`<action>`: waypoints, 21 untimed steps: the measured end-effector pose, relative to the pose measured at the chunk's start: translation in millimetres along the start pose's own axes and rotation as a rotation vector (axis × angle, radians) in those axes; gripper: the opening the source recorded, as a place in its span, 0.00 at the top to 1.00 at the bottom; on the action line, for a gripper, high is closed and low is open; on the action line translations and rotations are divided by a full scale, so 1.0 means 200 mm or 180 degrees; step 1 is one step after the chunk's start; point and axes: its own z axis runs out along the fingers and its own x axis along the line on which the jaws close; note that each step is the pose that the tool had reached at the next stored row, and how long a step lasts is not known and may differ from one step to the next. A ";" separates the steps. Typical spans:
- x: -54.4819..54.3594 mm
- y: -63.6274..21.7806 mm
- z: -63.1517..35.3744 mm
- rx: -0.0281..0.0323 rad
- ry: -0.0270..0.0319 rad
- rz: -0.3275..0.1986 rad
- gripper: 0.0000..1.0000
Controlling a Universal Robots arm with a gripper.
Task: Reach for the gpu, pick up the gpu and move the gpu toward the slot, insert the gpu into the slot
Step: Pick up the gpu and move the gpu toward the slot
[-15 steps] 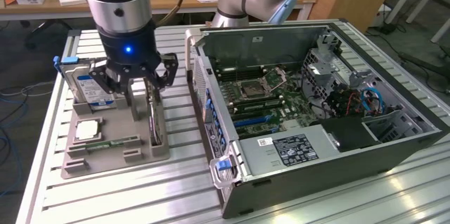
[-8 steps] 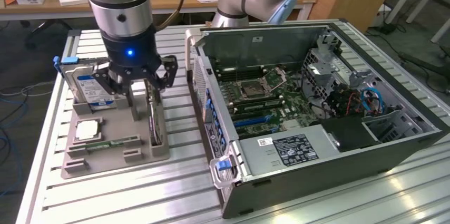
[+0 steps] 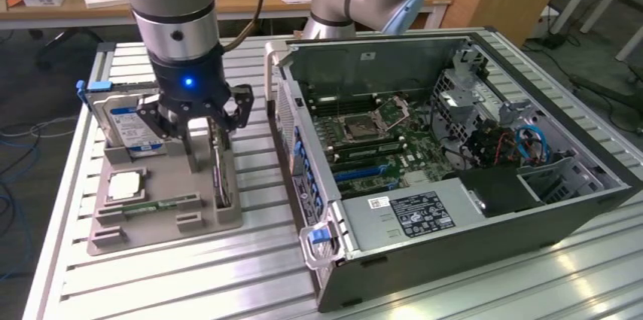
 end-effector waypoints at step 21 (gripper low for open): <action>0.00 0.047 0.193 0.0026 0.0000 -0.0001 0.41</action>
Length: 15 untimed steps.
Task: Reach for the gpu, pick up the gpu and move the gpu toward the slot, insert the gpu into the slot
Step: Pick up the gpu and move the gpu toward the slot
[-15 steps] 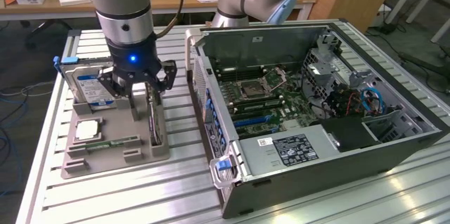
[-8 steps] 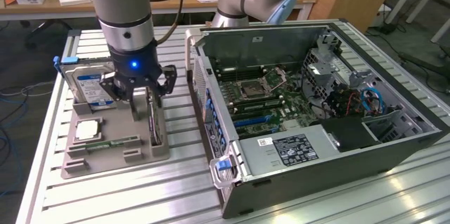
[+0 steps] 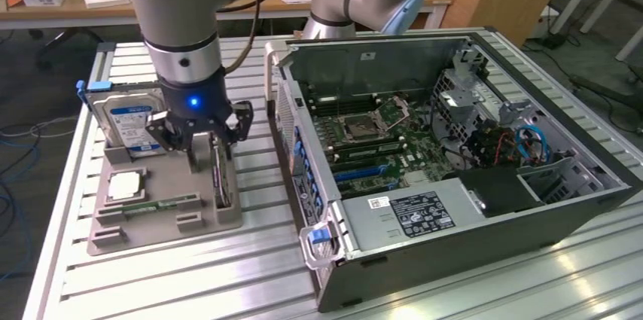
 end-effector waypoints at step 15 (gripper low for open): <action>-0.01 -0.003 0.047 0.0007 0.0000 0.0000 0.41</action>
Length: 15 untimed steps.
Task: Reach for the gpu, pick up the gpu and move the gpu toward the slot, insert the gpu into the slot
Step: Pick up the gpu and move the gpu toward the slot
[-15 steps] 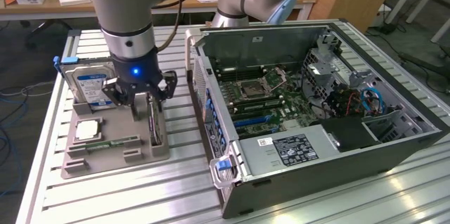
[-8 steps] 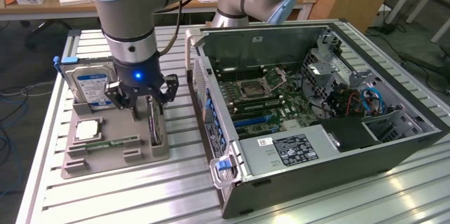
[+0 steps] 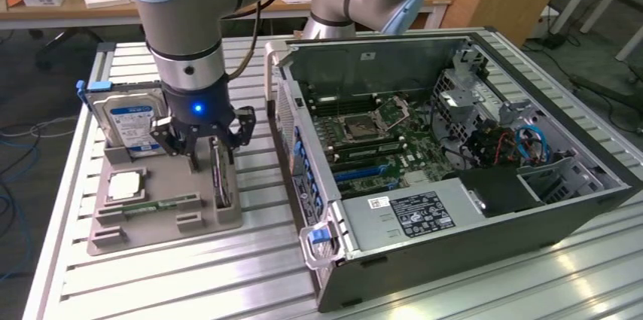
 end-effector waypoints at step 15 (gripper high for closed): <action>0.00 0.000 0.000 0.0001 0.0000 0.0000 0.74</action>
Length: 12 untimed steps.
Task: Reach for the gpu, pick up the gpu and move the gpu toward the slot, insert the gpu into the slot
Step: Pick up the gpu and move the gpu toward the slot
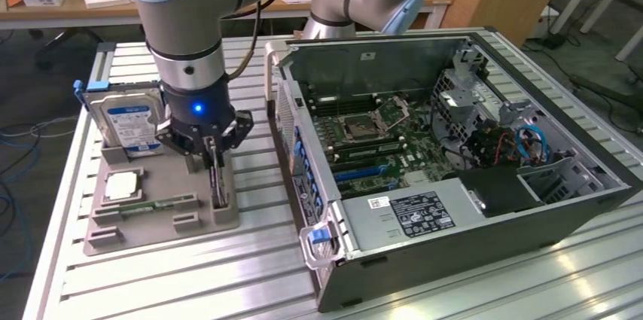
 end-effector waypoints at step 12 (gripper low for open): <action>0.00 0.001 -0.045 0.0000 0.0000 0.0000 0.74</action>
